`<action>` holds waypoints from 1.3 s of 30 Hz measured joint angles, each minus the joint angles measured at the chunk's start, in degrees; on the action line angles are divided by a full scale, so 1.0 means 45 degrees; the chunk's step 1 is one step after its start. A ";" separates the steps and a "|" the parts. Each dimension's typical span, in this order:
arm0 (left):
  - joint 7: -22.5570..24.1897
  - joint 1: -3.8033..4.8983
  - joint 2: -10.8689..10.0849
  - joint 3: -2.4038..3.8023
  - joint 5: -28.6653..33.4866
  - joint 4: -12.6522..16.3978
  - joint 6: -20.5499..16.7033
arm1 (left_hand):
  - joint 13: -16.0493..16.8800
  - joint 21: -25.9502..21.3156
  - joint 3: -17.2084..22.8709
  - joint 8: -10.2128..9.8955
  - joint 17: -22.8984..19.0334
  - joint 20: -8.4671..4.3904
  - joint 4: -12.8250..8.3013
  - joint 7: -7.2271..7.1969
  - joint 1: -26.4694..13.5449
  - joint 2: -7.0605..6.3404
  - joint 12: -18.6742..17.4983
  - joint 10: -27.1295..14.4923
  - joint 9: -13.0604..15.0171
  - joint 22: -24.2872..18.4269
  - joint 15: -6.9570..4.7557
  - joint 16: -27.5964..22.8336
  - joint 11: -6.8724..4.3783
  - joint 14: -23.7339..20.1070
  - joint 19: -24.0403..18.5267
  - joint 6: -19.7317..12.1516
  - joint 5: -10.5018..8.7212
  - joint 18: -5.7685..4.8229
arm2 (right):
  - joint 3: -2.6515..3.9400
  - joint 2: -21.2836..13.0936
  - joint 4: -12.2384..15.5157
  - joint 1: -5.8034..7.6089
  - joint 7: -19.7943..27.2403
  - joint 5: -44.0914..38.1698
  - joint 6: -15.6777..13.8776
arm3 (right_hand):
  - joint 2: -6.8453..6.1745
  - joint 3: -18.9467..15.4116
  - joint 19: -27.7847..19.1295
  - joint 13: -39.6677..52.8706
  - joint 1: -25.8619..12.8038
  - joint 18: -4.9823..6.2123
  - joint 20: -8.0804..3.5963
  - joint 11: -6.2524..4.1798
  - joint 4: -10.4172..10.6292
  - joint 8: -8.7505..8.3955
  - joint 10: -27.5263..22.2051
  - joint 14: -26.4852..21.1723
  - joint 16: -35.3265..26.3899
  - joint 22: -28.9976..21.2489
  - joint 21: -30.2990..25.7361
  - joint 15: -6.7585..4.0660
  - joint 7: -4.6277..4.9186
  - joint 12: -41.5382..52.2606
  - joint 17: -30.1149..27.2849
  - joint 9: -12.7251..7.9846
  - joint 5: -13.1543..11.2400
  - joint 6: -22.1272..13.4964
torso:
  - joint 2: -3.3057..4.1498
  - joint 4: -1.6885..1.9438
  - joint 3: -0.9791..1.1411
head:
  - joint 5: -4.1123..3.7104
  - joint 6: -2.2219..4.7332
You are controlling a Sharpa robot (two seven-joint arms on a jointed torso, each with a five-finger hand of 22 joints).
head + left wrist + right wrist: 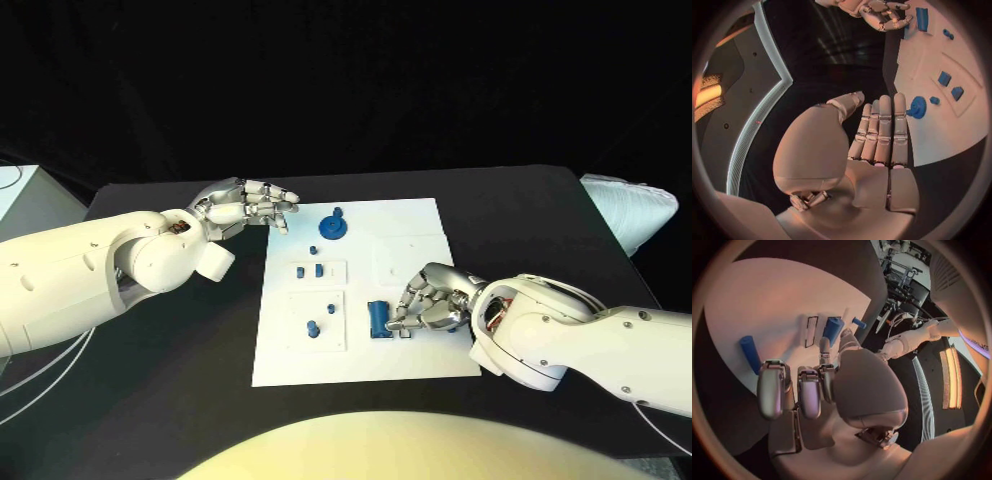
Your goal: Assemble the parts on the task board
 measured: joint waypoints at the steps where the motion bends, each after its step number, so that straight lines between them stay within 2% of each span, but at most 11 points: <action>1: 0.0000 0.0000 0.0001 0.0000 0.0000 -0.0001 0.0000 | -0.0006 -0.0008 0.0000 0.0000 0.0000 0.0000 0.0000 0.0000 0.0000 0.0000 0.0000 0.0000 -0.0007 -0.0007 0.0000 0.0000 0.0000 0.0000 0.0000 0.0000 0.0000 0.0000 | 0.0000 0.0011 -0.0007 -0.0008 0.0061 0.0004 0.0000 | -0.0013 0.0101 0.0000 0.0001 0.0174 0.0000 0.0000 0.0000 0.0002 0.0023 0.0000 0.0000 0.0000 0.0000 0.0030 0.0000 -0.0031 0.0047 0.0000 0.0000 -0.0077 0.0031 | 0.0000 0.0000 0.0000 | 0.0000 0.0000; 5: -0.0001 0.0000 0.0005 0.0000 0.0000 -0.0002 0.0000 | -0.0006 -0.0007 0.0000 0.0000 -0.0001 0.0000 0.0000 0.0000 0.0000 0.0000 0.0000 0.0000 -0.0008 -0.0008 0.0000 0.0000 0.0000 0.0000 0.0000 0.0000 0.0000 0.0000 | 0.0000 0.0124 -0.0056 -0.0061 0.0214 0.0002 0.0007 | -0.0055 0.0238 0.0000 0.0002 0.0405 0.0000 -0.0093 0.0000 0.0002 0.0056 0.0000 -0.0048 0.0000 0.0000 0.0031 -0.0047 -0.0045 0.0047 -0.0001 -0.0016 -0.0114 0.0046 | 0.0000 0.0000 -0.0004 | 0.0000 0.0000; 19: -0.0004 0.0000 -0.0003 0.0000 0.0000 -0.0001 0.0000 | -0.0005 -0.0006 0.0000 0.0000 -0.0001 0.0000 0.0000 0.0000 0.0000 0.0000 0.0000 0.0000 -0.0006 -0.0007 0.0000 0.0000 0.0000 0.0000 0.0000 0.0000 0.0000 -0.0001 | 0.0000 0.0420 -0.0287 -0.0213 -0.0047 -0.0444 0.0038 | -0.0139 0.0379 0.0000 0.0000 0.0621 0.0000 -0.0092 -0.0047 0.0035 0.0056 0.0048 -0.0047 0.0000 -0.0003 0.0178 -0.0047 -0.0097 0.0109 -0.0002 -0.0043 0.0007 0.0098 | 0.0009 0.0011 -0.0009 | 0.0027 0.0000; 25: -0.0007 0.0000 -0.0008 -0.0001 0.0000 0.0002 0.0000 | -0.0004 -0.0006 0.0000 0.0000 0.0011 0.0000 0.0000 0.0000 0.0000 0.0000 0.0000 0.0000 -0.0006 -0.0006 0.0000 0.0000 0.0000 0.0000 0.0000 0.0000 0.0000 0.0001 | 0.0001 0.0500 -0.0324 -0.0229 -0.0293 -0.0846 -0.0075 | -0.0022 0.0521 0.0000 0.0002 0.0738 -0.0001 -0.0092 -0.0048 0.0035 0.0056 0.0049 -0.0047 0.0000 -0.0003 0.0183 -0.0046 -0.0138 0.0110 -0.0003 -0.0060 0.0086 0.0139 | 0.0010 0.0011 -0.0007 | 0.0024 0.0000; 33: -0.0009 0.0000 -0.0010 -0.0001 0.0000 0.0002 0.0001 | -0.0015 -0.0005 0.0000 0.0000 0.0010 0.0000 0.0000 0.0000 0.0000 0.0000 0.0000 0.0000 -0.0005 -0.0006 0.0000 0.0000 0.0000 0.0000 0.0000 0.0000 0.0000 0.0000 | 0.0001 0.0508 -0.0332 -0.0240 -0.0479 -0.1268 -0.0511 | 0.0008 0.0695 0.0000 0.0003 0.0707 0.0000 -0.0092 -0.0047 0.0107 0.0056 0.0048 0.0000 -0.0001 -0.0005 0.0382 -0.0094 -0.0181 0.0182 -0.0003 -0.0119 0.0481 0.0182 | 0.0009 0.0002 -0.0001 | 0.0022 0.0000; 36: -0.0010 0.0000 -0.0014 -0.0001 0.0000 0.0002 0.0001 | -0.0014 -0.0005 0.0000 0.0000 0.0010 0.0000 0.0000 0.0000 0.0000 0.0000 0.0000 0.0000 -0.0005 -0.0006 0.0000 0.0000 0.0000 0.0000 0.0000 0.0000 0.0000 0.0000 | 0.0001 0.0486 -0.0313 -0.0242 -0.0481 -0.1312 -0.0642 | 0.0063 0.0695 0.0000 0.0005 0.0440 0.0000 -0.0092 -0.0047 0.0107 0.0056 0.0048 0.0000 -0.0001 -0.0005 0.0381 -0.0094 -0.0134 0.0228 -0.0003 -0.0145 0.0579 0.0230 | 0.0009 0.0001 -0.0001 | 0.0022 0.0000; 39: -0.0012 0.0000 -0.0024 -0.0001 0.0000 0.0004 0.0002 | -0.0014 -0.0005 0.0000 0.0000 0.0010 0.0000 0.0000 0.0000 0.0000 0.0000 0.0000 0.0000 -0.0005 -0.0005 0.0000 0.0000 0.0000 0.0000 0.0000 0.0000 0.0000 0.0001 | 0.0002 0.0438 -0.0296 -0.0243 -0.0464 -0.1304 -0.0688 | -0.0035 0.0695 0.0000 0.0003 0.0245 0.0000 -0.0091 -0.0046 0.0107 0.0056 0.0048 0.0001 -0.0001 -0.0005 0.0381 -0.0093 -0.0134 0.0228 -0.0003 -0.0160 0.0628 0.0230 | 0.0009 0.0002 -0.0002 | 0.0027 0.0000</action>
